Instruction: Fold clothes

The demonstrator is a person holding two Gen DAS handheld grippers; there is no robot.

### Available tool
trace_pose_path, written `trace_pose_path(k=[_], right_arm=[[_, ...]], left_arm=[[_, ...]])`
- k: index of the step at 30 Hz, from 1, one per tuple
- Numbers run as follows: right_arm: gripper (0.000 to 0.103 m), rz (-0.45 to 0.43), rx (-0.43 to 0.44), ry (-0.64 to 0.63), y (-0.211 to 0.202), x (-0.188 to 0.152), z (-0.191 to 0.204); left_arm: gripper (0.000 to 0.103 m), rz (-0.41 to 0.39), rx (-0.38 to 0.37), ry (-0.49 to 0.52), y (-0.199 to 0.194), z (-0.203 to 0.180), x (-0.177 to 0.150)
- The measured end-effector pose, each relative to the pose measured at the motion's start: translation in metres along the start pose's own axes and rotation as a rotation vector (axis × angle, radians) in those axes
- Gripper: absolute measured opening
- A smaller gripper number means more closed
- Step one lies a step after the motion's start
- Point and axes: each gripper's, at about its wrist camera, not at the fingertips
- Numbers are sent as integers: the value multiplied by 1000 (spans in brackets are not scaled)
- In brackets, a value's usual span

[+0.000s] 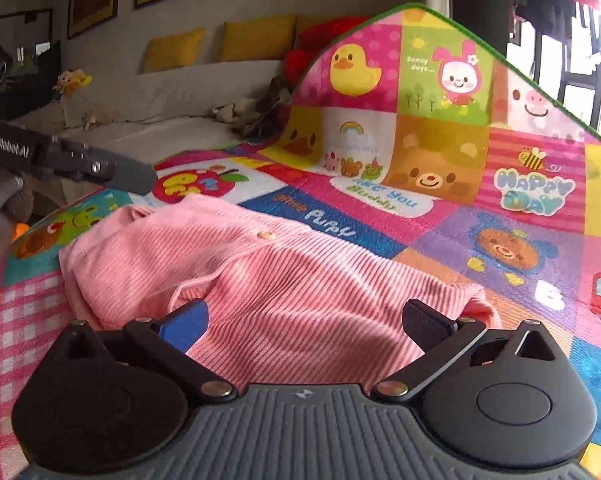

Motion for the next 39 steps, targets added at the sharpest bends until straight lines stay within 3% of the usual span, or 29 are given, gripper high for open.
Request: trace_pose_path(k=[5, 9, 13, 18, 22, 30, 35, 39], right_arm=[[103, -56, -104, 96, -27, 5, -23], [103, -31, -120, 187, -24, 4, -35], [103, -8, -49, 238, -12, 13, -31], [103, 41, -29, 140, 19, 31, -8], [103, 73, -2, 136, 37, 39, -3], [103, 107, 30, 131, 51, 31, 0], [103, 151, -72, 10, 58, 9, 9], [103, 149, -83, 56, 51, 4, 0]], left_arm=[[82, 95, -24, 112, 37, -32, -20], [86, 141, 72, 276, 63, -56, -46], [88, 148, 63, 254, 61, -51, -45], [90, 147, 58, 243, 55, -49, -45], [93, 145, 48, 234, 44, -45, -44], [96, 148, 49, 220, 25, -35, -45], [96, 161, 53, 227, 25, -35, -47], [97, 165, 55, 225, 25, -35, -49]])
Point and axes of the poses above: each gripper's, at about its wrist camera, not at the fingertips, and y roughly the way its jaws point, z to its left, x to its top, and after that the axes turned 1 degree about x, right-handed
